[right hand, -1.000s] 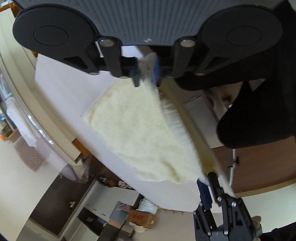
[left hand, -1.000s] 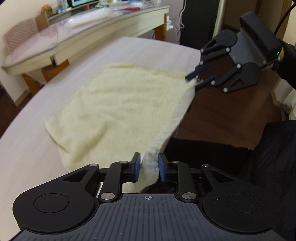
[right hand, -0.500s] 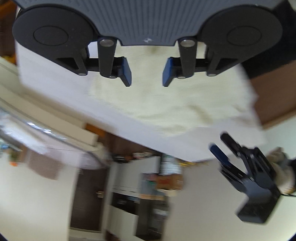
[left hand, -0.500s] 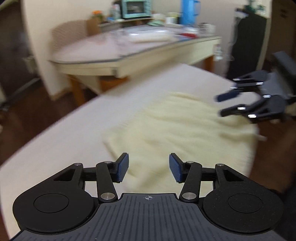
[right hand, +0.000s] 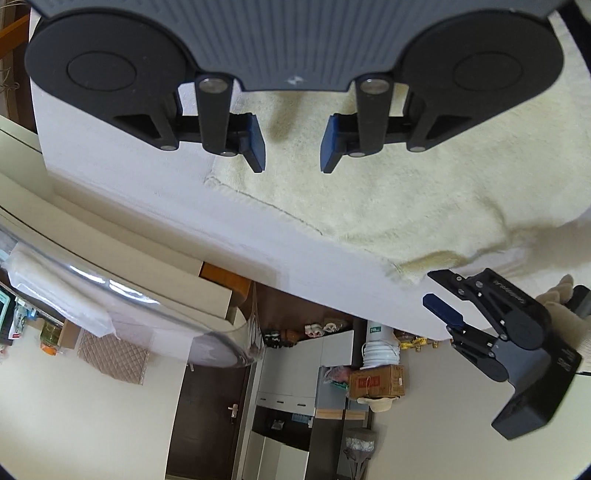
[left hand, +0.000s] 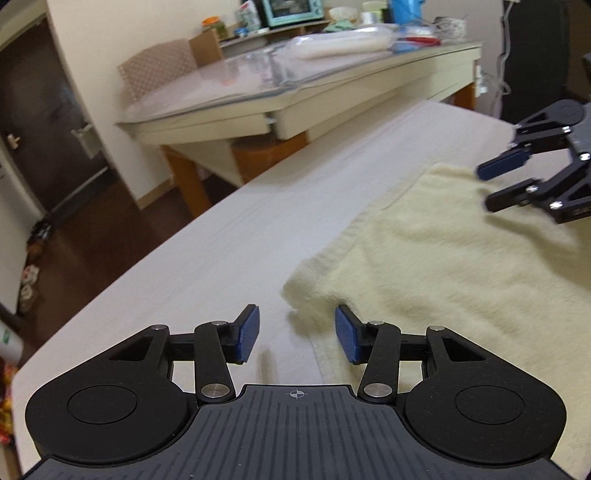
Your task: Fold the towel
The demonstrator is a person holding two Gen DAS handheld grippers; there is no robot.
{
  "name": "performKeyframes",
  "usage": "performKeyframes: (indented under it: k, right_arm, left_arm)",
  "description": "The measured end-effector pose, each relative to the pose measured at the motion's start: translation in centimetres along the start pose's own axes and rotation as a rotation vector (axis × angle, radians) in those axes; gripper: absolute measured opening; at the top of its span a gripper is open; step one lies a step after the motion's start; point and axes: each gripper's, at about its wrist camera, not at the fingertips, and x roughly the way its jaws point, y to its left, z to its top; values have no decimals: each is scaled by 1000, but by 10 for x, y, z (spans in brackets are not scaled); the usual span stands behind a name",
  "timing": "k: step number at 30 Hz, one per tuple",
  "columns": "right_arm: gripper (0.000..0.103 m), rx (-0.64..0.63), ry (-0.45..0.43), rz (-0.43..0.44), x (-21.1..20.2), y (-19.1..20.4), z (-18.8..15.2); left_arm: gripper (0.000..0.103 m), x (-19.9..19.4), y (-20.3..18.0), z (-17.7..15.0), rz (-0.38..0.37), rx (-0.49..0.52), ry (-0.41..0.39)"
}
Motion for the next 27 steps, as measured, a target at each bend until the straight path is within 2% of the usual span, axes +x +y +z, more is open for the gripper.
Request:
performKeyframes:
  k: [4,6,8,11,14,17,19,21,25,27]
  right_arm:
    - [37,12,6,0,3,-3,-3]
    - [37,22,3,-1,4,-5,-3]
    - [36,36,-2,-4,4,-7,-2]
    - [36,48,-6,-5,7,-10,1]
    - [36,45,-8,-9,12,-12,5]
    - [36,30,-5,-18,20,-13,11]
    - [36,23,2,-25,25,-14,14]
    - [36,12,22,-32,33,-15,17]
    - [38,1,32,-35,41,-18,23]
    - [38,3,36,-57,44,-21,24]
  left_arm:
    - [49,6,-8,1,1,16,-7]
    - [43,8,-8,2,-22,-3,0]
    - [15,7,-5,2,-69,-31,9]
    - [10,4,-5,1,-72,-33,4]
    - [10,-3,7,0,-18,-76,-20]
    - [10,-7,23,-2,76,-120,-32]
    - [10,-4,32,-5,152,-145,-10]
    - [13,4,37,-7,191,-149,27]
    - [25,11,38,-13,204,-156,53]
    - [37,9,39,-14,207,-172,44]
